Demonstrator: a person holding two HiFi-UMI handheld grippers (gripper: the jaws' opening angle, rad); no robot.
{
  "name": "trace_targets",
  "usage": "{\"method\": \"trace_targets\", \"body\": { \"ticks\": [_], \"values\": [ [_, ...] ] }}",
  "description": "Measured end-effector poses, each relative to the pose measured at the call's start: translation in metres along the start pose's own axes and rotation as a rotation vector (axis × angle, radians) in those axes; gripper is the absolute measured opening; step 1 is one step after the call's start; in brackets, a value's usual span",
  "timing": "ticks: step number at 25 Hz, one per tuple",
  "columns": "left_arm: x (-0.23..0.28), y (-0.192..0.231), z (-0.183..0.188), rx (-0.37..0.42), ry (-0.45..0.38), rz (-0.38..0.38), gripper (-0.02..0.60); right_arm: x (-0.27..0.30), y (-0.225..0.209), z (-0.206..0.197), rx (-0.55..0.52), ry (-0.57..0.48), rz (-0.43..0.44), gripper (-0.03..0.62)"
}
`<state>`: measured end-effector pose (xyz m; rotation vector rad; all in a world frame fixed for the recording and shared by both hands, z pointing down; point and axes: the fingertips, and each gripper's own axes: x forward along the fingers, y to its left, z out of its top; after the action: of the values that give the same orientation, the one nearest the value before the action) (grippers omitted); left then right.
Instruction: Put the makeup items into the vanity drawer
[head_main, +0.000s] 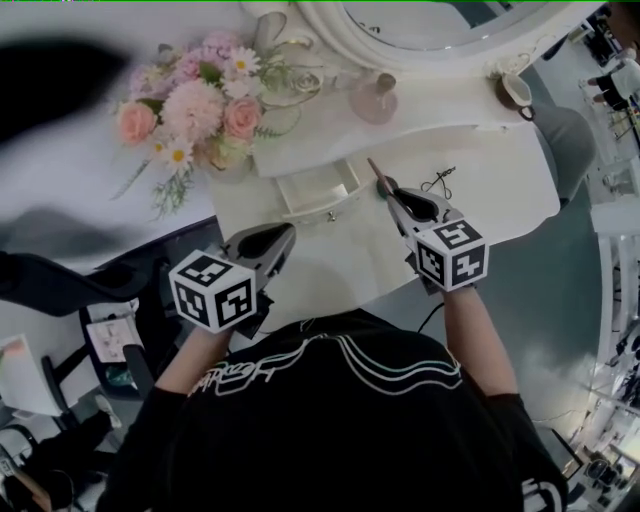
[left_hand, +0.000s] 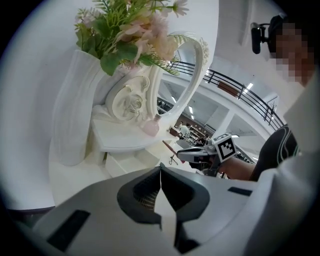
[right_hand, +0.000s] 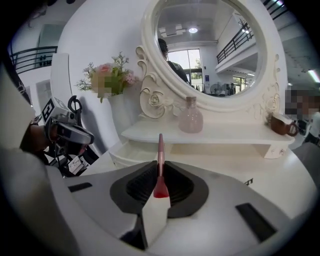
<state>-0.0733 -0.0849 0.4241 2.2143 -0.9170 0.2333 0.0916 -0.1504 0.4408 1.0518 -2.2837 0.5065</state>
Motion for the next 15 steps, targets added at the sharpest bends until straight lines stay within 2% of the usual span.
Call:
{"method": "trace_targets", "body": {
  "ticks": [7, 15],
  "values": [
    [-0.023, 0.014, 0.003, -0.026, -0.038, 0.051, 0.023, 0.023, 0.041, 0.022, -0.117, 0.013, 0.121, 0.064],
    [-0.044, 0.028, 0.002, -0.05, -0.068, 0.107, 0.023, 0.052, 0.082, 0.025, -0.323, 0.102, 0.218, 0.064]
  ]
}}
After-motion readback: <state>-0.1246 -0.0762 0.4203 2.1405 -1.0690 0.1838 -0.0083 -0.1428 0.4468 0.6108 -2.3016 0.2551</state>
